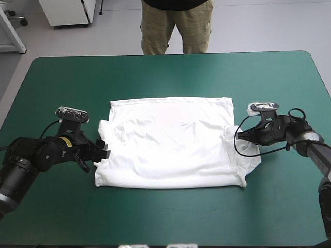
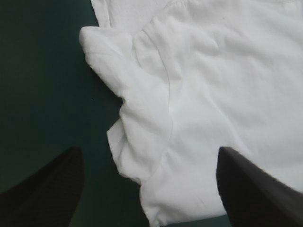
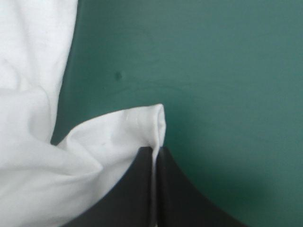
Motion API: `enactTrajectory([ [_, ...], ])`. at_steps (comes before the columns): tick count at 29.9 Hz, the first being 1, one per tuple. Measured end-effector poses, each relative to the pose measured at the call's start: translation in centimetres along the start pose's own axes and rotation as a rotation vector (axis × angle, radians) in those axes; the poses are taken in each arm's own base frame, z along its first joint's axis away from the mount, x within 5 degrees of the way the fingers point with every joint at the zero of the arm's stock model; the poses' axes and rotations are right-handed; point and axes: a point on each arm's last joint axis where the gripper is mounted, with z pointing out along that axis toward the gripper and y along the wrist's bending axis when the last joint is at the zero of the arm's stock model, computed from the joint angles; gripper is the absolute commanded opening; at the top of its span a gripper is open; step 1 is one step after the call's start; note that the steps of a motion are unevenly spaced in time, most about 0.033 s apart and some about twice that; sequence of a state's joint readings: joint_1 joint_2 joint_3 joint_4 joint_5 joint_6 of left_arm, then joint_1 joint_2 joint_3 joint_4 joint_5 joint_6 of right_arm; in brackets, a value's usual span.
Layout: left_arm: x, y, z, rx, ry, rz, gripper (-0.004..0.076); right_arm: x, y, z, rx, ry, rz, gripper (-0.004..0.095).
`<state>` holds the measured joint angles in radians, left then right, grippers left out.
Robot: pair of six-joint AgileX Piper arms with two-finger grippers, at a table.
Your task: Fold the cloth
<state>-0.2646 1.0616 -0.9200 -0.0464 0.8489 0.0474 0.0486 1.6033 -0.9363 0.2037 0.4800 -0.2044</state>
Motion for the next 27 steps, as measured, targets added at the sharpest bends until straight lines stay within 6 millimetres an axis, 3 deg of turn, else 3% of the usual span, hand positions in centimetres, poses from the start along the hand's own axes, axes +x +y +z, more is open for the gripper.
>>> enactTrajectory([
  [4,0.0,0.1,0.0,-0.008,0.000,0.007,0.0562,-0.3,0.0,-1.0,0.006,-0.037,-0.010,-0.0013],
  [11,0.1,0.3,0.0,-0.035,0.006,0.031,0.0562,-0.9,0.7,-5.9,-0.009,-0.174,-0.028,-0.0013],
  [17,0.1,0.3,0.0,-0.035,0.006,0.031,0.0562,-1.4,4.7,-8.6,-0.133,-0.208,-0.125,-0.0013],
  [23,0.1,0.3,0.0,-0.034,0.012,0.031,0.0562,-1.8,9.7,-8.2,-0.252,-0.193,-0.220,-0.0013],
  [27,0.3,0.3,0.0,-0.034,0.033,0.030,0.0562,-1.4,11.8,-5.0,-0.278,-0.107,-0.248,-0.0013],
])
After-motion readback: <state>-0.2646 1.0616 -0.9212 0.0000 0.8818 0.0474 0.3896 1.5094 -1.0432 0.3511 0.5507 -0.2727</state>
